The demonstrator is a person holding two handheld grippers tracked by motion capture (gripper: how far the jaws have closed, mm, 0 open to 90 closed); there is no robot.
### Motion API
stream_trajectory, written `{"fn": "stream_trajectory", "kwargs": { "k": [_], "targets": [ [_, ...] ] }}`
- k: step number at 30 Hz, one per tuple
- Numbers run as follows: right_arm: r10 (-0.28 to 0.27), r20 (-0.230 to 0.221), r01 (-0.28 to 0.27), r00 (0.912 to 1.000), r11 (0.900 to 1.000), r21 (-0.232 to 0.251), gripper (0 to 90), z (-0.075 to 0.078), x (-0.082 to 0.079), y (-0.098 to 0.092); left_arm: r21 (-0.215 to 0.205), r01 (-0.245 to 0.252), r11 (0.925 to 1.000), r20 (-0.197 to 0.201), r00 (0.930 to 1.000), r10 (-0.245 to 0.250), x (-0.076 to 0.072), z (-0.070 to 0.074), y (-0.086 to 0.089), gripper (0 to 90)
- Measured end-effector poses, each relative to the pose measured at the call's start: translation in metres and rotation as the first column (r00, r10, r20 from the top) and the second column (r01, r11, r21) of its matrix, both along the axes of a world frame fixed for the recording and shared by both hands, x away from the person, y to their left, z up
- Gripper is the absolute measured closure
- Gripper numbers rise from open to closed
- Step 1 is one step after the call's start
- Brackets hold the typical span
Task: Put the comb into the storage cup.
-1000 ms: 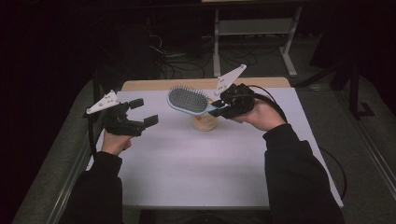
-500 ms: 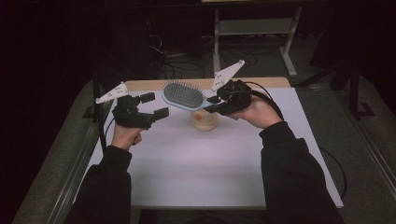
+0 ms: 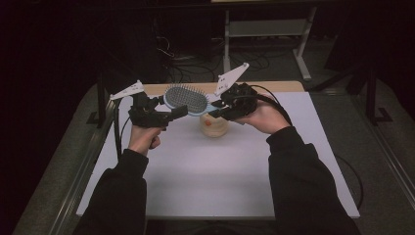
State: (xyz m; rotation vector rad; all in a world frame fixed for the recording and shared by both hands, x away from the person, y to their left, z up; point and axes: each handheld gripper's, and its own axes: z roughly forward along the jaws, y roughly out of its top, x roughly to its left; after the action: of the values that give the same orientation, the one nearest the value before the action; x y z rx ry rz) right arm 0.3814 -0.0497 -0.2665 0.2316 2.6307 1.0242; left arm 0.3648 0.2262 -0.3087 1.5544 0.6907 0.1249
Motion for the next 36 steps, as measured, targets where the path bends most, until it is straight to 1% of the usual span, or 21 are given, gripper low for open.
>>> {"fn": "stream_trajectory", "kwargs": {
  "k": [2,4,5,11,13,16,17,19,21,22,25,26,28,30,32,36],
  "targets": [
    [-0.004,0.002,0.004,1.0,1.0,0.0,68.3,0.0,0.0,0.0,0.003,-0.001,1.0,0.0,1.0,0.001,0.001,0.0,-0.002,0.0],
    [-0.003,0.003,0.003,1.0,1.0,0.001,68.3,-0.001,0.0,0.001,0.023,-0.012,0.9997,0.01,0.9999,0.012,0.0,0.0,-0.003,0.0],
    [-0.003,0.003,0.003,1.0,1.0,-0.004,68.3,-0.001,0.0,0.001,0.023,-0.017,0.9996,0.008,0.9998,0.017,0.001,0.0,-0.003,0.0],
    [-0.007,0.005,0.007,1.0,1.0,-0.005,68.3,-0.002,0.001,0.004,0.002,-0.03,0.9996,0.004,0.9995,0.03,0.002,0.002,-0.003,2.4],
    [-0.008,0.005,0.008,1.0,1.0,-0.002,68.3,-0.002,0.001,0.005,-0.001,-0.05,0.9988,-0.002,0.9988,0.05,0.003,0.002,-0.004,3.1],
    [-0.012,0.01,0.012,0.9999,1.0,-0.002,68.3,-0.003,0.002,0.005,-0.007,-0.058,0.9983,-0.011,0.9982,0.058,0.005,0.003,-0.005,3.5],
    [-0.014,0.011,0.014,0.9998,1.0,-0.002,68.3,-0.003,0.002,0.006,-0.008,-0.069,0.9976,-0.011,0.9976,0.069,0.005,0.003,-0.005,4.5],
    [-0.014,0.011,0.014,0.9998,1.0,0.001,68.3,-0.004,0.002,0.006,-0.01,-0.073,0.9973,-0.009,0.9973,0.073,0.005,0.002,-0.005,6.1],
    [-0.013,0.012,0.013,0.9998,1.0,0.0,68.2,-0.005,0.002,0.006,-0.001,-0.092,0.9958,0.001,0.9958,0.092,0.005,0.001,-0.008,7.1],
    [-0.014,0.015,0.014,0.9998,1.0,0.0,68.2,-0.005,0.003,0.006,-0.003,-0.098,0.9952,0.002,0.9952,0.098,0.005,0.001,-0.009,8.0],
    [-0.018,0.017,0.018,0.9997,1.0,0.017,68.3,-0.007,0.004,0.005,-0.034,-0.123,0.9918,-0.002,0.9924,0.123,0.006,0.002,-0.009,14.5],
    [-0.019,0.017,0.019,0.9997,1.0,0.018,68.2,-0.007,0.004,0.005,-0.034,-0.128,0.9912,-0.004,0.9918,0.128,0.007,0.002,-0.01,14.8],
    [-0.023,0.008,0.022,0.9997,0.999,0.03,68.3,-0.009,0.006,0.005,-0.023,-0.135,0.9906,0.006,0.9909,0.135,0.008,0.002,-0.011,15.1],
    [-0.024,0.002,0.024,0.9997,0.999,0.037,68.3,-0.01,0.008,0.006,-0.024,-0.144,0.9892,0.012,0.9894,0.145,0.009,0.003,-0.012,15.7],
    [-0.031,-0.008,0.031,0.9995,0.998,0.049,68.3,-0.011,0.008,0.007,-0.031,-0.153,0.9877,0.019,0.9879,0.154,0.009,0.004,-0.013,19.0],
    [-0.039,-0.009,0.04,0.9992,0.997,0.063,68.3,-0.015,0.01,0.008,-0.02,-0.159,0.9871,0.027,0.9869,0.159,0.01,0.007,-0.014,25.0]
  ]
}}
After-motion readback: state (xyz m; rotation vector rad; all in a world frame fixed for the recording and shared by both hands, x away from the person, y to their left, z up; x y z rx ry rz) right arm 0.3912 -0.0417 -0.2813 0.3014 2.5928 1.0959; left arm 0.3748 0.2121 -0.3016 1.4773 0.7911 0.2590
